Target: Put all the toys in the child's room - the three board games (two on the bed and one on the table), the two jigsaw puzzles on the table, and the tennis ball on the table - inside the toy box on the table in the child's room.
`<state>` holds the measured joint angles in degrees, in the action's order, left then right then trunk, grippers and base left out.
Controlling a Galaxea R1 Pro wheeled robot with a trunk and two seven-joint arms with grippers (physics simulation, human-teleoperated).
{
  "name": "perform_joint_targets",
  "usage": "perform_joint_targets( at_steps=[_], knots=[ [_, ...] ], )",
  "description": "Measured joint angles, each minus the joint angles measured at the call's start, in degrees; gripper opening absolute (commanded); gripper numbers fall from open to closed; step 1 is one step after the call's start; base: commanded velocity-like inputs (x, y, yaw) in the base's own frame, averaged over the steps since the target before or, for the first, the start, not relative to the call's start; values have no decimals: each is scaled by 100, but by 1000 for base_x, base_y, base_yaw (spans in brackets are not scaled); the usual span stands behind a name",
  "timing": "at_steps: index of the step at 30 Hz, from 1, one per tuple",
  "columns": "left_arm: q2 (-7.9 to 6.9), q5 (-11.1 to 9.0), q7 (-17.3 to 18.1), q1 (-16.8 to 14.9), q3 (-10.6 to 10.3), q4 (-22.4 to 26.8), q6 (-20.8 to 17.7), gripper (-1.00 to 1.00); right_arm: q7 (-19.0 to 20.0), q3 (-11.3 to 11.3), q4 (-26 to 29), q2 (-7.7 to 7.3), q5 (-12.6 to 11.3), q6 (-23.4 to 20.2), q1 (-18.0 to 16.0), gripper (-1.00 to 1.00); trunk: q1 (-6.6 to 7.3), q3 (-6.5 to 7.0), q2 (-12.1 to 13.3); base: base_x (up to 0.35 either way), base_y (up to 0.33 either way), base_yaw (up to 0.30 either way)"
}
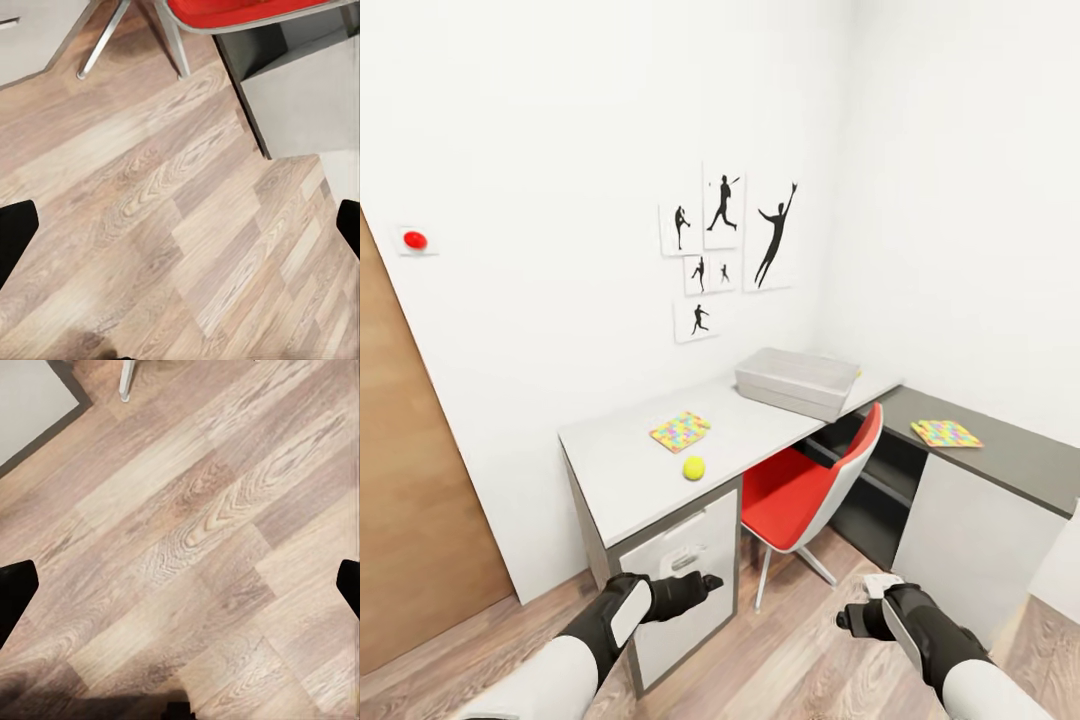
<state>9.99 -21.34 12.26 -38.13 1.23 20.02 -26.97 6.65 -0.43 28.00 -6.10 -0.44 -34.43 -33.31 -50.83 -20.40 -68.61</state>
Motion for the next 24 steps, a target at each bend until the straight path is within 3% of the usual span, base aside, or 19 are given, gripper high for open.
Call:
perform_joint_targets(
  at_steps=[2, 3, 15, 24],
  knots=[
    [0, 2, -27, 9, -1, 116, -62, 100, 0, -2, 11, -11, -1, -5, -7, 100, 44, 36, 80, 0, 0, -235],
    [0, -3, -206, 42, -19, 394, -185, 100, 2, -7, 67, -45, -5, -70, -45, 100, 66, 54, 120, 0, 0, -250],
    [1, -15, -669, 448, -228, 957, -254, 100, 29, -11, 167, -136, -16, -446, -119, 100, 330, 269, 602, 0, 0, -268],
    [1, -328, -870, 996, -415, 1957, -277, 100, 38, -12, 187, -164, -15, -559, -134, 100, 527, 431, 963, 0, 0, -279]
  ],
)
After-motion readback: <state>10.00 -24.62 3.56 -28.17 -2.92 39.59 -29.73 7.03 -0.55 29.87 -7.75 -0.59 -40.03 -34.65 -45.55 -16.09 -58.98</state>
